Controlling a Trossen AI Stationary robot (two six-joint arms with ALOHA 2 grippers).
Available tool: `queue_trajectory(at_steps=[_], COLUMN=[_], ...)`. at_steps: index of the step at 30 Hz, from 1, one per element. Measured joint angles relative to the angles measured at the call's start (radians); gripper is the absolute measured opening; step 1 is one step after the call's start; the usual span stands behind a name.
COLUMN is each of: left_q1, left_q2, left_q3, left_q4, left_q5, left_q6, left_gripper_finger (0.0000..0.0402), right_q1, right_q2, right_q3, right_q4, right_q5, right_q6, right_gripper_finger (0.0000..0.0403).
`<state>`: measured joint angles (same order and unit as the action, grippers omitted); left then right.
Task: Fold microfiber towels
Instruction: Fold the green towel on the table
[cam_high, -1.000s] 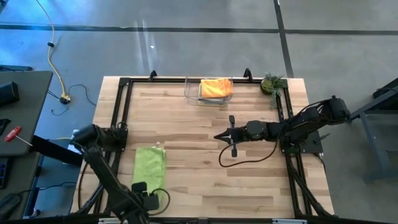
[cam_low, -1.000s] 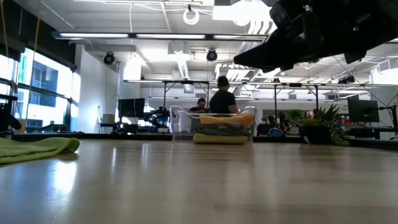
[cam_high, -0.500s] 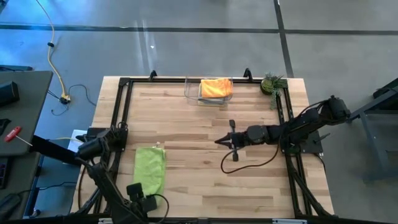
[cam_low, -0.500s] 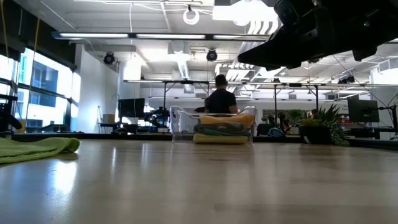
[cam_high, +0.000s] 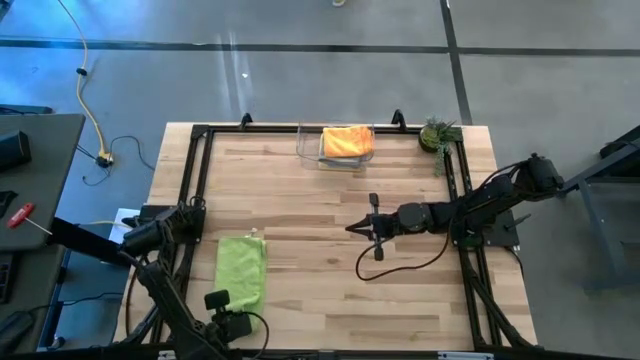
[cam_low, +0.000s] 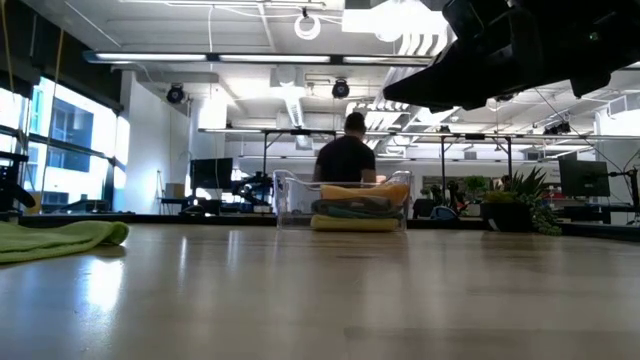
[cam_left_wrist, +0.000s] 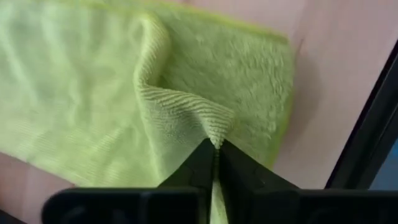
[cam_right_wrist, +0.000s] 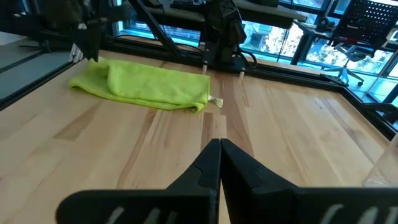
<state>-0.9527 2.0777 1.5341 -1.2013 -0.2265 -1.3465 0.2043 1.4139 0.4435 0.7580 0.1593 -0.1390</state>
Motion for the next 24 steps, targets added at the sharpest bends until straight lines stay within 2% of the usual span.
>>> queue_trajectory(at_steps=[4, 9, 13, 16, 24], left_q1=[0.0, 0.002, 0.041, 0.093, 0.28], left_q2=[-0.058, -0.154, -0.225, -0.272, -0.333], left_q3=[0.0, 0.001, 0.001, 0.001, 0.001], left_q4=[-0.042, -0.117, -0.127, -0.122, 0.0], left_q5=[-0.114, -0.297, -0.422, -0.492, -0.554], left_q6=[-0.057, -0.131, -0.128, -0.082, 0.052], left_gripper_finger=[0.0007, 0.0003, 0.0002, 0.0001, 0.0], right_q1=[0.0, 0.007, 0.041, 0.072, 0.159], right_q2=[0.0, 0.0, 0.0, 0.0, 0.047], right_q3=[0.0, 0.0, 0.001, 0.007, 0.156], right_q4=[0.009, 0.017, 0.036, 0.067, 0.013], right_q5=[-0.001, -0.052, -0.054, -0.037, 0.055], right_q6=[0.003, 0.042, 0.053, 0.054, 0.034], right_gripper_finger=[0.0, 0.0, 0.001, 0.0042, 0.017])
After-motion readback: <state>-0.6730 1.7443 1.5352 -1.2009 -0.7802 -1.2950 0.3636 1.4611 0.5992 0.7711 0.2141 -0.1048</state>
